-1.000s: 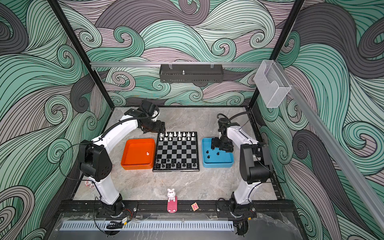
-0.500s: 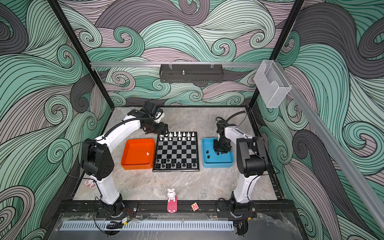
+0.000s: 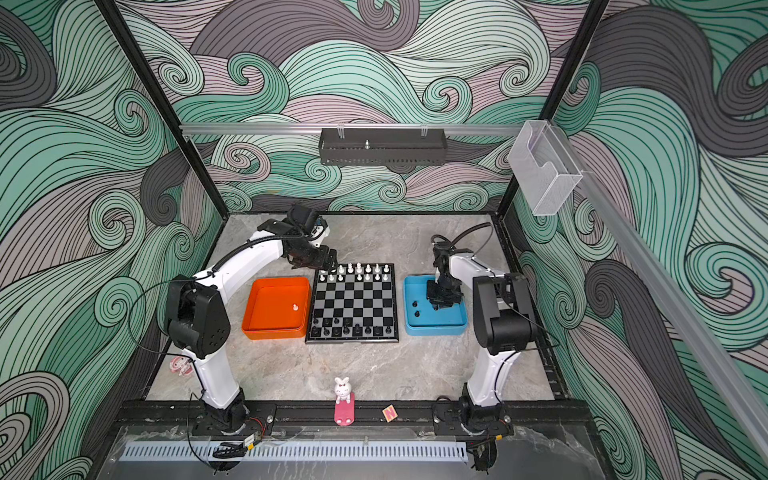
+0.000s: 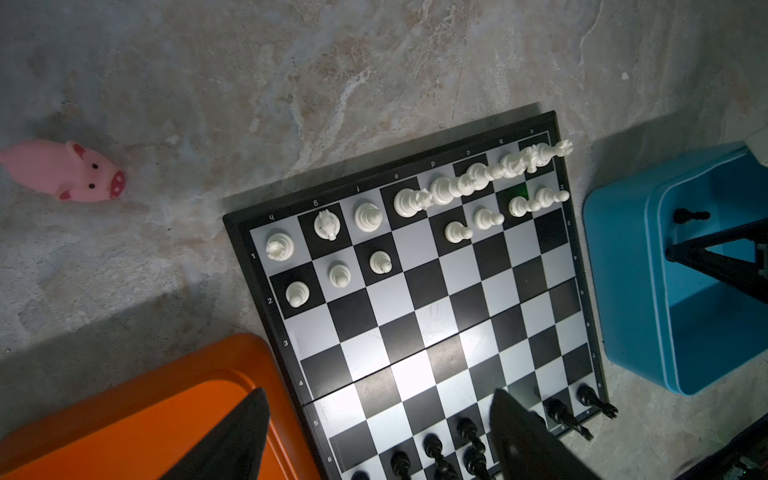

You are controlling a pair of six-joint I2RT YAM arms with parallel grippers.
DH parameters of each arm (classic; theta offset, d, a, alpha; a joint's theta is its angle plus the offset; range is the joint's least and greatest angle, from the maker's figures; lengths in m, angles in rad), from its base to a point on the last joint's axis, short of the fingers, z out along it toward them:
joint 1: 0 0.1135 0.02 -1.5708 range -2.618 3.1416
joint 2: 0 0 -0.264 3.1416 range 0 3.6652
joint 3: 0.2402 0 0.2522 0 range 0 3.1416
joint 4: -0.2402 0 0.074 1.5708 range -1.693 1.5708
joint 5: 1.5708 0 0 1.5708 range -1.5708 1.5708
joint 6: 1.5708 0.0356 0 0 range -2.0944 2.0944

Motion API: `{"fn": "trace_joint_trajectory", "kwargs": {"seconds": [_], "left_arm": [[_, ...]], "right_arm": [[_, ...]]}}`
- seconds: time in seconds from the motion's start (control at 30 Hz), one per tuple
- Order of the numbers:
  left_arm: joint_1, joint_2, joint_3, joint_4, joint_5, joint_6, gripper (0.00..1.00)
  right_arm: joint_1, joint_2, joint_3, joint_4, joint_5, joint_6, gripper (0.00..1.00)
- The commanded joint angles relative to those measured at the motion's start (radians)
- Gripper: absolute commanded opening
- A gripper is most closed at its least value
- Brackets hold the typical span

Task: Set up the chess pieces on the board
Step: 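Lower the right gripper into the blue tray and close on a black pawn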

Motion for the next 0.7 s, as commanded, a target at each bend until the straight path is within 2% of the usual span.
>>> {"fn": "trace_joint_trajectory", "kwargs": {"seconds": [0.0, 0.3, 0.67], "left_arm": [[-0.002, 0.015, 0.016, -0.007, 0.008, 0.008, 0.86], [-0.002, 0.032, 0.024, -0.018, 0.003, 0.006, 0.86], [0.009, 0.032, 0.022, -0.019, -0.006, -0.015, 0.86]], "right_arm": [[0.004, 0.009, -0.001, -0.012, -0.013, -0.009, 0.21], [0.024, -0.021, 0.029, -0.053, 0.014, -0.020, 0.16], [0.051, -0.079, 0.069, -0.101, 0.019, -0.020, 0.14]]}}
